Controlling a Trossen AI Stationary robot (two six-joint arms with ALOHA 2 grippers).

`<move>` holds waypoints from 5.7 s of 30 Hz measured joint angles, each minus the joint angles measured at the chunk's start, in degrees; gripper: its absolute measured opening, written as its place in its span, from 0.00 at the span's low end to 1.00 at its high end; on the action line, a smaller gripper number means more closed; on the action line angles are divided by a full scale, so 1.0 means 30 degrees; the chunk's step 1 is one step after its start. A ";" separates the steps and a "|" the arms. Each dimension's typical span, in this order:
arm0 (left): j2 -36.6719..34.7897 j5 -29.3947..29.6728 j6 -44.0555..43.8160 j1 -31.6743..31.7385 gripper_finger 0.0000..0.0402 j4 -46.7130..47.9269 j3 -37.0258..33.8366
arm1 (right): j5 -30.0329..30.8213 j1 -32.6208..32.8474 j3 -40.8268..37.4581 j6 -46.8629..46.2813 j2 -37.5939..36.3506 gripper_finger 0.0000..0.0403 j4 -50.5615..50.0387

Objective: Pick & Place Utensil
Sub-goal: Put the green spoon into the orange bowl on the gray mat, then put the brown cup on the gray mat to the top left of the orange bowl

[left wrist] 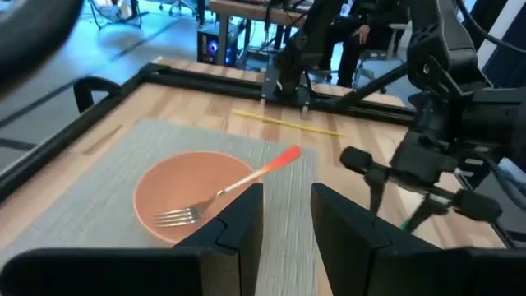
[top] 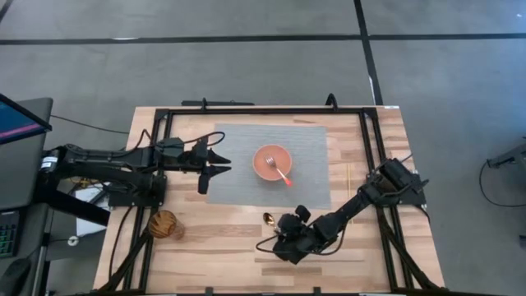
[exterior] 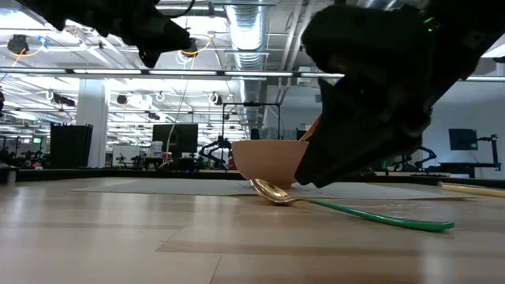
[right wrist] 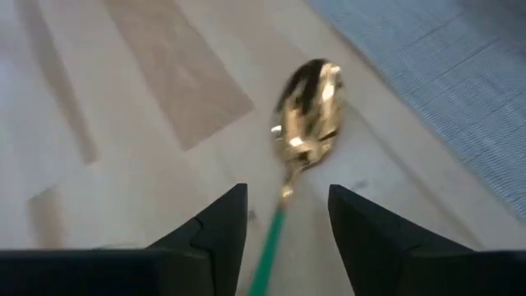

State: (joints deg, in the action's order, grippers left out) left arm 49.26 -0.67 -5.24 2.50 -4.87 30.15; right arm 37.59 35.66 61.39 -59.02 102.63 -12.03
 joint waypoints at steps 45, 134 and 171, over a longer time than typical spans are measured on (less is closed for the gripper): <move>0.1208 0.0007 0.0140 0.0000 0.26 0.0235 0.0000 | -0.3050 -0.4228 0.0051 0.0090 -0.7404 0.01 -0.5578; 0.7601 0.0431 -0.3713 -0.6693 0.23 1.8060 1.3427 | -0.9742 -0.7633 -0.8684 2.0465 -1.6131 0.20 0.9243; 0.8982 -0.4287 -2.1113 -1.3652 0.39 2.6558 1.2038 | -1.0080 -0.7418 -0.8701 2.0167 -1.4440 0.20 0.9732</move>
State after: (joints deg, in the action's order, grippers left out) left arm 76.21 -13.53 -68.58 -38.45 74.80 66.26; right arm 7.35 13.41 35.28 1.48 59.31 17.17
